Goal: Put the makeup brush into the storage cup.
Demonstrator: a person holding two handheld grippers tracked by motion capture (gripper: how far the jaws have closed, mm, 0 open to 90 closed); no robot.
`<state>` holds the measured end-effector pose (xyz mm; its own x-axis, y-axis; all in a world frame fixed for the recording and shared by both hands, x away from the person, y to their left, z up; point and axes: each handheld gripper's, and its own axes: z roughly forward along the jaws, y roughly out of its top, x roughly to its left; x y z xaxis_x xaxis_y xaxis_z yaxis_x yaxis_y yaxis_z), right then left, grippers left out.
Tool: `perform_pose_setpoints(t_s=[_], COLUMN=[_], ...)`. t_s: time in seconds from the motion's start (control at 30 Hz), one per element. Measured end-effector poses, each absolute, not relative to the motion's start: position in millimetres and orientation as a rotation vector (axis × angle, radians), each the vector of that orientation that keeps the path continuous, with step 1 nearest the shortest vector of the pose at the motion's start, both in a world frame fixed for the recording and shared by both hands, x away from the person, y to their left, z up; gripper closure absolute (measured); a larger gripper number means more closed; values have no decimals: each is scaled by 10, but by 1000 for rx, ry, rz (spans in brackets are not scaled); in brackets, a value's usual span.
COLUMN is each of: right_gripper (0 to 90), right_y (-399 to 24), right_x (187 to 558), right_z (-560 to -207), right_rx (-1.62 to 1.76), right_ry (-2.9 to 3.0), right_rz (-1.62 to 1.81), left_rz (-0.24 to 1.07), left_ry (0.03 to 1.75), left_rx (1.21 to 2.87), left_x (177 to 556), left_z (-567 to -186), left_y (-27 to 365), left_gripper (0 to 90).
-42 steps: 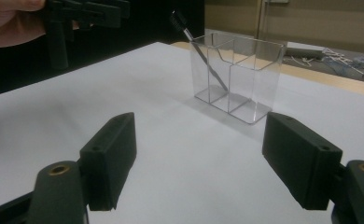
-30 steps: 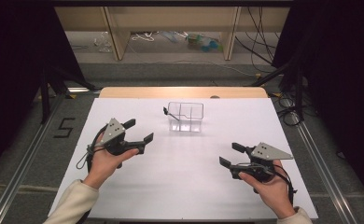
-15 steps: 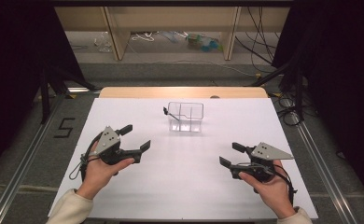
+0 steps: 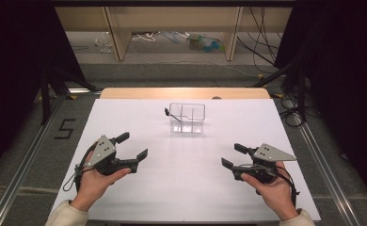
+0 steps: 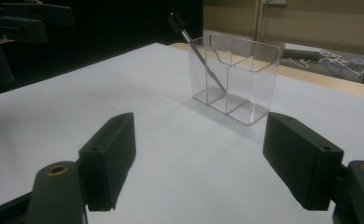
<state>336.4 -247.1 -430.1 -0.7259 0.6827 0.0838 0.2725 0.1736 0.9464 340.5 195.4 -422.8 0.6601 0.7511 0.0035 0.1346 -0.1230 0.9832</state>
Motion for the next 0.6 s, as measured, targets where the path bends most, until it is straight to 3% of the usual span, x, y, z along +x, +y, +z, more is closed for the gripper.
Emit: perform_pose_setpoints(t_s=[0.6], right_gripper=[268], right_y=[-2486], right_x=[3368], right_z=[-4293], right_rx=[882], right_ry=[2076], right_rz=[1576], left_rz=[630], left_ry=[735], left_rx=[1620], left_x=[3275], left_z=[-4229], left_y=[2054], left_gripper=[121])
